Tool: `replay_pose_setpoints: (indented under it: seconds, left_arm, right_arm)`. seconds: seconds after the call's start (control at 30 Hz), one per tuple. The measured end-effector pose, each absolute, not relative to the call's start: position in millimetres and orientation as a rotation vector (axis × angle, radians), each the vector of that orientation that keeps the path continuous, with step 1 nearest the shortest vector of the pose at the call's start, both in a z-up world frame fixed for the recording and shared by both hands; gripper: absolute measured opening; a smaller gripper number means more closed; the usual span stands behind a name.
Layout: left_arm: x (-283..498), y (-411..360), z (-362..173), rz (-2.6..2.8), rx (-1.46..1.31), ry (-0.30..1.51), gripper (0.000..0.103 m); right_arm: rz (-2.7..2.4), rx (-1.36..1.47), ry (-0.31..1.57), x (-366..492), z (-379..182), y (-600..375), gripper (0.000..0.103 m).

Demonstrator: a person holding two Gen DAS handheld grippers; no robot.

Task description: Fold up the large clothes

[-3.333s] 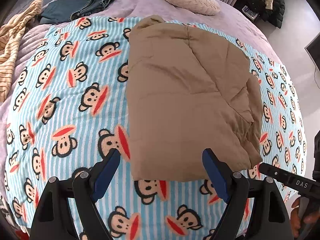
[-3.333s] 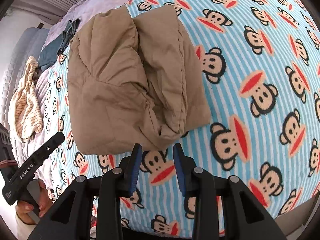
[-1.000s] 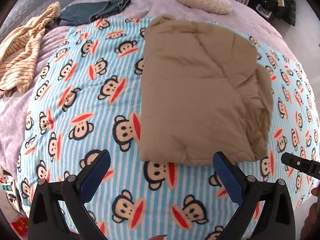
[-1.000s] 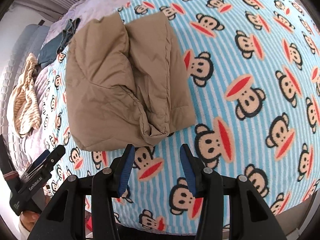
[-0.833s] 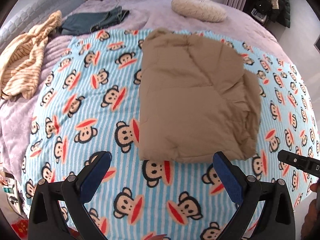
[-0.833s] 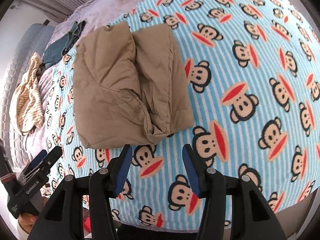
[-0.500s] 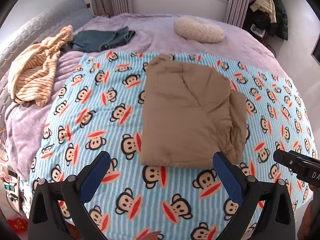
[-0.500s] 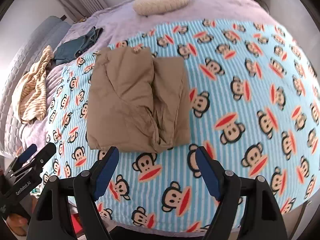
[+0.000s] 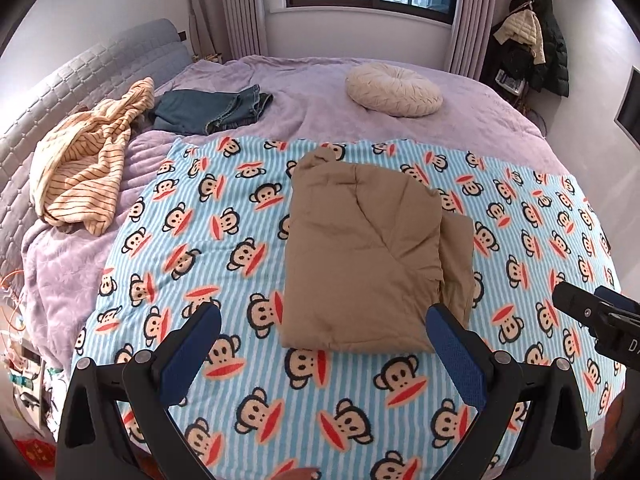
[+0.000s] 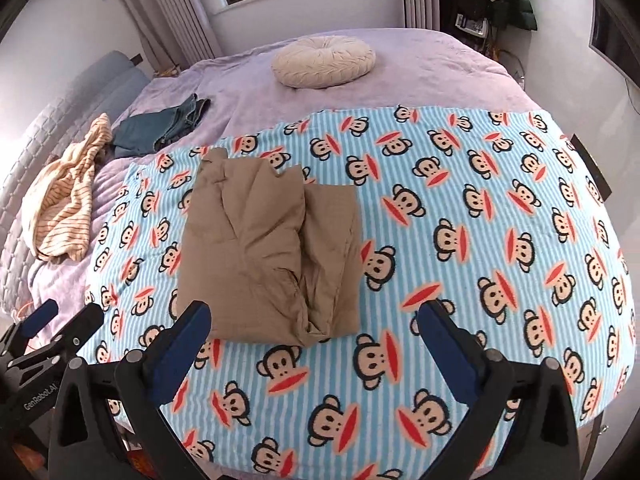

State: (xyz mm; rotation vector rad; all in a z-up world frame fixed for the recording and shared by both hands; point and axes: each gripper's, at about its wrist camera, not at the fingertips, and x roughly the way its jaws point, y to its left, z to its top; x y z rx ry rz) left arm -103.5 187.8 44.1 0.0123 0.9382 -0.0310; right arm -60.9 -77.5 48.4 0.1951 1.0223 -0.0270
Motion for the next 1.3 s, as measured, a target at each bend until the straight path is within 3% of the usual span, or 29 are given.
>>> replay_pose_setpoints:
  seconds: [1.3]
  left_arm:
    - [-104, 196, 61, -0.014, -0.020, 0.925, 0.103]
  right_arm:
    - [-0.034, 0.150, 0.979, -67, 69, -63, 0.103]
